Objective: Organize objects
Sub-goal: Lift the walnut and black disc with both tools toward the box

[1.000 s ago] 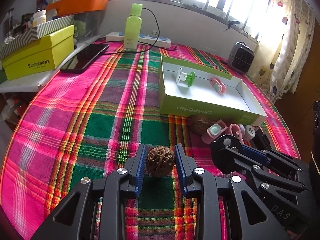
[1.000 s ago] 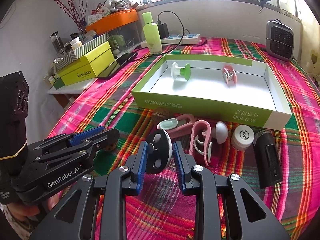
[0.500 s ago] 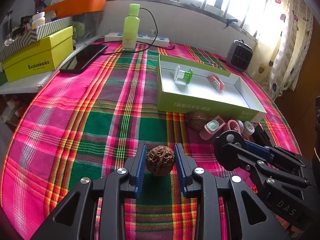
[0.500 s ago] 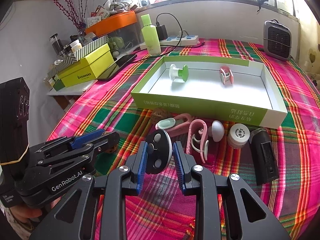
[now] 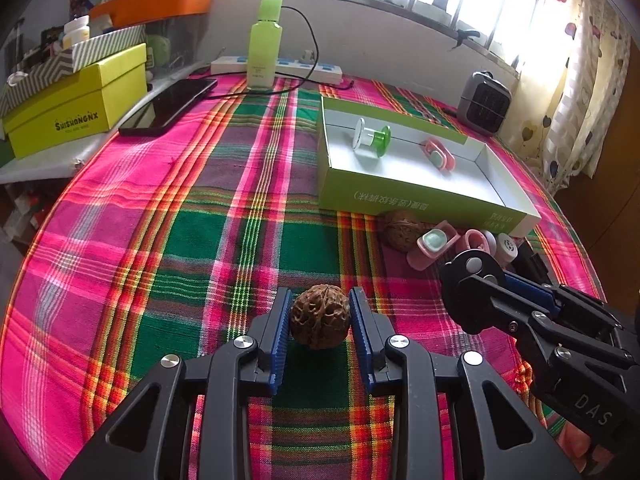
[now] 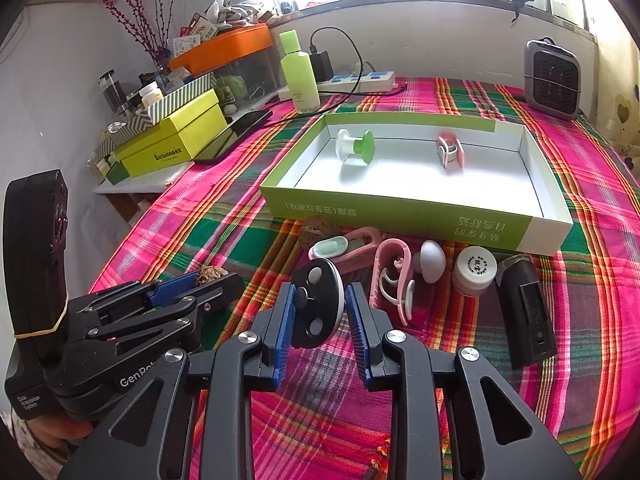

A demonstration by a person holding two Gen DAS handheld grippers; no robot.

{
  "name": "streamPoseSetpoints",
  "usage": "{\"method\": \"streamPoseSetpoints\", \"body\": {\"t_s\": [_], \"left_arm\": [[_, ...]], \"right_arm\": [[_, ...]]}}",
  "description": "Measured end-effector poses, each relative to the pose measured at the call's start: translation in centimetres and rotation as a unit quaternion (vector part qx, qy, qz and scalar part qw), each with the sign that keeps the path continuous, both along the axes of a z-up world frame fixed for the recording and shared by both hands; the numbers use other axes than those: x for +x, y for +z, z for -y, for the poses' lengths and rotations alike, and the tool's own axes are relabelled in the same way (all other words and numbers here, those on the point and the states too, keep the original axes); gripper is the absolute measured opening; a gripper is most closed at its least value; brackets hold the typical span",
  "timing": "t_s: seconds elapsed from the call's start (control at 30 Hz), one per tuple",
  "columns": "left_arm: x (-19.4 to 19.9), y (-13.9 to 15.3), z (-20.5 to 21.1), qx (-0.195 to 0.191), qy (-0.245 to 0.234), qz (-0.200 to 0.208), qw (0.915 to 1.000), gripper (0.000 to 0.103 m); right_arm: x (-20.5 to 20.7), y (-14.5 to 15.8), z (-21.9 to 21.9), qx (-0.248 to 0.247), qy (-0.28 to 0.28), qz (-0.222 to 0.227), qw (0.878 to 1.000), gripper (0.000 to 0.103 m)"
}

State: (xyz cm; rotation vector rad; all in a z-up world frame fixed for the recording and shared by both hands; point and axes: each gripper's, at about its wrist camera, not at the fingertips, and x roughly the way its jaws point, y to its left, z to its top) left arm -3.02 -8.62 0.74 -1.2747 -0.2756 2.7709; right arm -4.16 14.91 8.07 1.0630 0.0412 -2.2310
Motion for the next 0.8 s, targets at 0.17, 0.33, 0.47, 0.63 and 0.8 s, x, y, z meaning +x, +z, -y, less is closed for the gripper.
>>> {"method": "streamPoseSetpoints", "body": {"t_s": [0.17, 0.33, 0.47, 0.63, 0.8], "left_arm": [[0.0, 0.4, -0.6, 0.0, -0.002, -0.004, 1.0, 0.027], [0.2, 1.6, -0.9, -0.001, -0.007, -0.016, 0.9998, 0.027], [-1.3, 2.6, -2.9, -0.001, -0.014, -0.022, 0.9997, 0.027], [-2.5, 3.6, -4.0, -0.002, -0.021, -0.03, 0.9993, 0.027], [-3.7, 4.2, -4.7, 0.0, -0.029, -0.034, 0.999, 0.027]], "right_arm": [[0.0, 0.1, -0.1, -0.001, -0.002, -0.002, 1.0, 0.028], [0.0, 0.7, -0.3, -0.005, -0.004, -0.008, 1.0, 0.028], [-0.1, 1.1, -0.6, -0.008, -0.007, -0.012, 1.0, 0.028], [-0.6, 2.0, -1.1, -0.012, -0.013, -0.02, 1.0, 0.028], [-1.6, 2.3, -1.7, -0.013, -0.021, -0.021, 0.999, 0.028]]}}
